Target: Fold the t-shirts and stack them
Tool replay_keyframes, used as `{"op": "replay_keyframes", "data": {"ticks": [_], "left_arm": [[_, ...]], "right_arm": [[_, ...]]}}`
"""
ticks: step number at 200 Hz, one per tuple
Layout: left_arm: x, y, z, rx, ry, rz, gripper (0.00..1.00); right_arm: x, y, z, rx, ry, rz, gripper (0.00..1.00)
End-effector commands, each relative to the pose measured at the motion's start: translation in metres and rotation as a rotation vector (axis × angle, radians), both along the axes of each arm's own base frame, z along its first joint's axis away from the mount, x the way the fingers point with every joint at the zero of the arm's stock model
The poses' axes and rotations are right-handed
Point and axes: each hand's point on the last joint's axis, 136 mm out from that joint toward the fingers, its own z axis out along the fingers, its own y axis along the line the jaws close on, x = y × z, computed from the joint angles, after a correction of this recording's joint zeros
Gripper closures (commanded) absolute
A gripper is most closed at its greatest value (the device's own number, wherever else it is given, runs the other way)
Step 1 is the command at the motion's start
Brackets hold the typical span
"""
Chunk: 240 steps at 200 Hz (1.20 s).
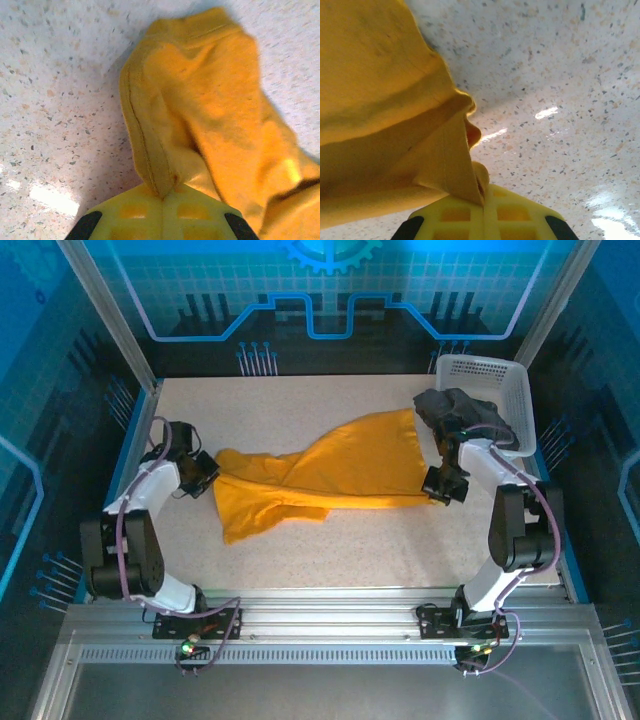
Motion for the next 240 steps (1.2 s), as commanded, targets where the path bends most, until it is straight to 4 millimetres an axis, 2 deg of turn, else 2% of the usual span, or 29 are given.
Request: {"op": "replay_keyframes", "data": {"ticks": [1, 30, 59, 74, 91, 116, 131, 143, 163, 175, 195, 210, 223, 240], "left_arm": [[0.006, 0.006, 0.031, 0.029, -0.057, 0.044, 1.0], [0.025, 0.008, 0.076, 0.002, -0.179, 0.096, 1.0], [0.05, 0.009, 0.133, -0.043, -0.333, 0.138, 1.0], [0.062, 0.014, 0.171, -0.064, -0.422, 0.159, 1.0], [0.071, 0.027, 0.222, -0.084, -0.544, 0.195, 1.0], [0.07, 0.05, 0.3, -0.114, -0.75, 0.264, 1.0], [0.06, 0.061, 0.343, -0.136, -0.87, 0.302, 1.0], [0.048, 0.066, 0.372, -0.145, -0.955, 0.327, 1.0], [0.02, 0.075, 0.413, -0.165, -1.086, 0.392, 1.0], [0.002, 0.078, 0.436, -0.163, -1.155, 0.424, 1.0], [-0.018, 0.078, 0.468, -0.143, -1.225, 0.442, 1.0], [-0.016, 0.076, 0.478, -0.164, -1.221, 0.437, 1.0], [0.0, 0.078, 0.467, -0.193, -1.174, 0.434, 1.0], [0.03, 0.082, 0.439, -0.245, -1.087, 0.421, 1.0]], "right_arm": [[0.013, 0.011, 0.036, 0.029, -0.094, 0.017, 1.0], [0.034, 0.025, 0.076, 0.066, -0.228, 0.041, 1.0], [0.069, 0.044, 0.137, 0.12, -0.428, 0.063, 1.0], [0.089, 0.049, 0.175, 0.148, -0.549, 0.065, 1.0], [0.113, 0.052, 0.23, 0.173, -0.716, 0.074, 1.0], [0.132, 0.05, 0.311, 0.209, -0.955, 0.075, 1.0], [0.133, 0.044, 0.352, 0.236, -1.077, 0.059, 1.0], [0.126, 0.037, 0.387, 0.247, -1.184, 0.044, 1.0], [0.098, 0.025, 0.437, 0.253, -1.356, 0.019, 1.0], [0.08, 0.017, 0.459, 0.258, -1.439, -0.004, 1.0], [0.062, 0.007, 0.48, 0.283, -1.511, -0.042, 1.0], [0.066, 0.009, 0.485, 0.325, -1.515, -0.032, 1.0], [0.082, 0.016, 0.478, 0.364, -1.485, -0.018, 1.0], [0.116, 0.032, 0.458, 0.446, -1.403, 0.015, 1.0]]}}
